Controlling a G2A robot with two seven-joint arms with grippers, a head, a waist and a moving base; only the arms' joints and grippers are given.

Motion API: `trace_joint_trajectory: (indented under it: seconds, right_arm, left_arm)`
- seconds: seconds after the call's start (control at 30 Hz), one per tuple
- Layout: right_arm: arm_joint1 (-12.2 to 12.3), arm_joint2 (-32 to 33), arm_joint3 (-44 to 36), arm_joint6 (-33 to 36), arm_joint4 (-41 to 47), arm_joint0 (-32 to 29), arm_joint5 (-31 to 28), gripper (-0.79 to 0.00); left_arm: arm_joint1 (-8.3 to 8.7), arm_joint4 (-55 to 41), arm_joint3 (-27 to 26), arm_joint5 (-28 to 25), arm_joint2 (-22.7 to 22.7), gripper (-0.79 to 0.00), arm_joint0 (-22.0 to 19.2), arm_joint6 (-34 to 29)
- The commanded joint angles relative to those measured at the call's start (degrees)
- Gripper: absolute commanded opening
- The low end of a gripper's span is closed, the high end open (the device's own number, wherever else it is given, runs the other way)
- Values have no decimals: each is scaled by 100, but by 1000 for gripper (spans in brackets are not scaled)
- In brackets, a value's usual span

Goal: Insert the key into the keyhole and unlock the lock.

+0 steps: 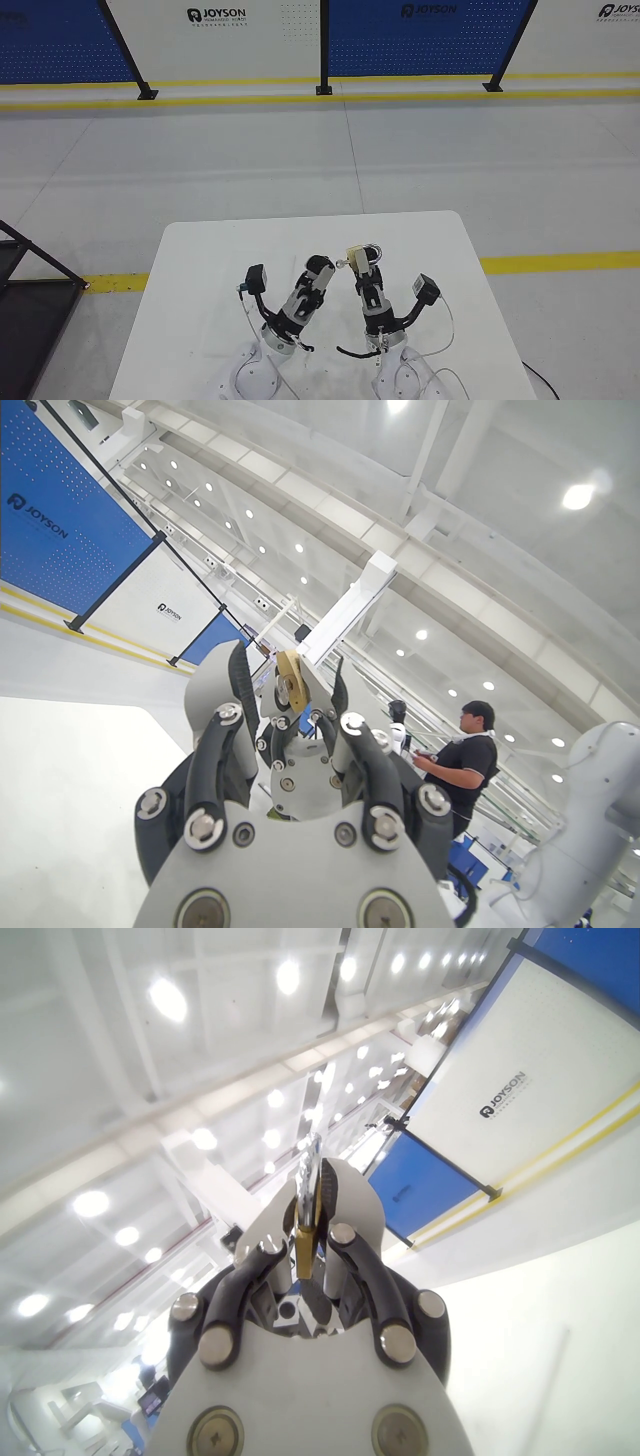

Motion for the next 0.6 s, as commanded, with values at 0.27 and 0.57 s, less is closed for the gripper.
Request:
trace_joint_trajectory:
  seconds: [0.27, 0.57]
  right_arm:
    - [-2, 4, -52, 87, 71, 4, 100, -785]
    - [-1, 22, -125, 260, 139, -8, 151, -785]
  left_arm:
    - [84, -551, -100, -190, -131, -517, 99, -724]
    - [90, -775, -176, 2, -66, -517, 61, -1033]
